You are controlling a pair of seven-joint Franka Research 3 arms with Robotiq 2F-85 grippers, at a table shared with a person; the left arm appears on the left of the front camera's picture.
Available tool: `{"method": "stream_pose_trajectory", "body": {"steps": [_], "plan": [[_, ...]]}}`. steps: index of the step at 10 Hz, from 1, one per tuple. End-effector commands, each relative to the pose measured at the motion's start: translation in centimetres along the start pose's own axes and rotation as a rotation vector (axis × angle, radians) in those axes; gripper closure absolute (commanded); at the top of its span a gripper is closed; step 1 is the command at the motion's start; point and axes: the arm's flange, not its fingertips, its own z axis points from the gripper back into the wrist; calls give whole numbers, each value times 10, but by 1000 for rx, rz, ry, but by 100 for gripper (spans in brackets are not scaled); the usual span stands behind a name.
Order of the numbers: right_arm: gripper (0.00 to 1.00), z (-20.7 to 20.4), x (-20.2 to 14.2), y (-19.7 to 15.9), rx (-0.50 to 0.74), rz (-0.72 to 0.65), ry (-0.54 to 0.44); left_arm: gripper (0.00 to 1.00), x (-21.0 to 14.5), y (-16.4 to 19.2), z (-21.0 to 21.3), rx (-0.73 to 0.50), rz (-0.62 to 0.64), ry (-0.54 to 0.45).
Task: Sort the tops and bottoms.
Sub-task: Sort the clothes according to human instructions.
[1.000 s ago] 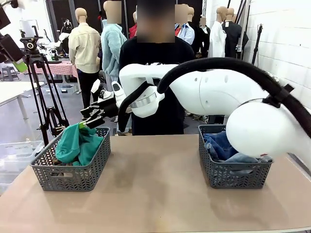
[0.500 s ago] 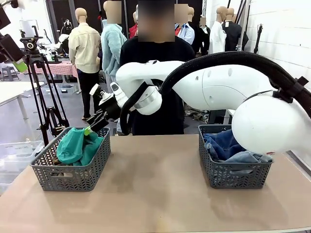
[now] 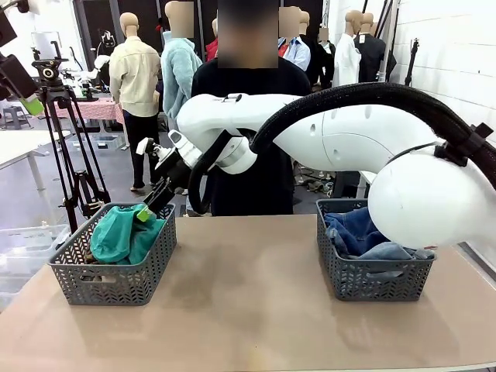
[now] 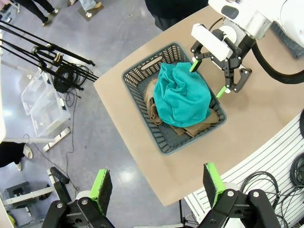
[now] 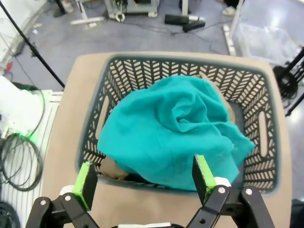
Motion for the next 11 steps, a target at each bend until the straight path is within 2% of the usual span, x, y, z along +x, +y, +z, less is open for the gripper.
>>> {"method": "stream_pose_trajectory", "body": {"steps": [1,4,5,11], "plan": [[0,7,14,-6,-19,-6,36,0,-1,2,2,-1,-2,1],[0,14,7,-10,-82,5,11,0,-1,2,2,-1,-2,1],[0,13,10,-3,-28,16,-1,0,-1,2,2,-1,-2,1],[0,13,10,-3,-28,16,-1,0,-1,2,2,-1,-2,1]]}}
